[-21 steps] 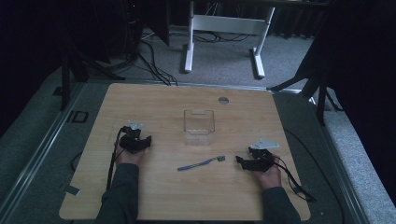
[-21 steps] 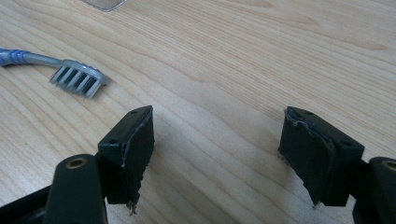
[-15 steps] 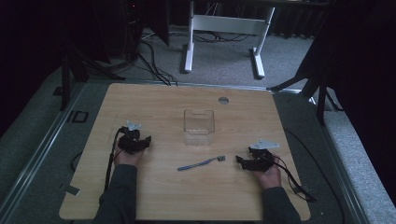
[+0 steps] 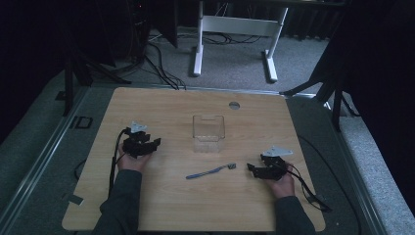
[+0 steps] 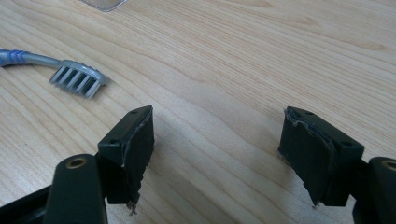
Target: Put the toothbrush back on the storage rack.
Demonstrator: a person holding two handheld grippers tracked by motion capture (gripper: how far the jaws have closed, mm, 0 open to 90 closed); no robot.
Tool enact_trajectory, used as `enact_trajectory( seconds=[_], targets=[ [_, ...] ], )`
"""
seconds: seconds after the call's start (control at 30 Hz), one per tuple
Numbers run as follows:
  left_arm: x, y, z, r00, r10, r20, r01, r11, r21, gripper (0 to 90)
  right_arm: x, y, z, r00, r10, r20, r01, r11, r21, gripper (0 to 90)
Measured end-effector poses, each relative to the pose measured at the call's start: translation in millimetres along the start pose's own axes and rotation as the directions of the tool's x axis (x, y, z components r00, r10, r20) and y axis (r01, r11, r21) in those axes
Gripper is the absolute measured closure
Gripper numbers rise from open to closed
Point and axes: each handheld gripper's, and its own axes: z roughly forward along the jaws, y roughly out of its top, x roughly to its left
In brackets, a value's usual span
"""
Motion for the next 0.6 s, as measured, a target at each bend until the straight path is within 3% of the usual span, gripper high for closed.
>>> enact_trajectory(
  seconds=[0.27,0.6],
  targets=[
    [-9.5,7.1,-4.9,0.9992,0.038,0.009,-0.038,0.9992,0.015,51.3,-0.2,0.1,0.1,1.0000,0.001,0.003,-0.001,1.000,0.000,25.6],
    [-24.5,17.6,-11.8,0.9944,0.090,0.056,-0.090,0.9959,0.003,51.6,-0.3,0.1,0.1,1.0000,0.003,0.004,-0.003,1.000,0.000,25.6]
  ],
)
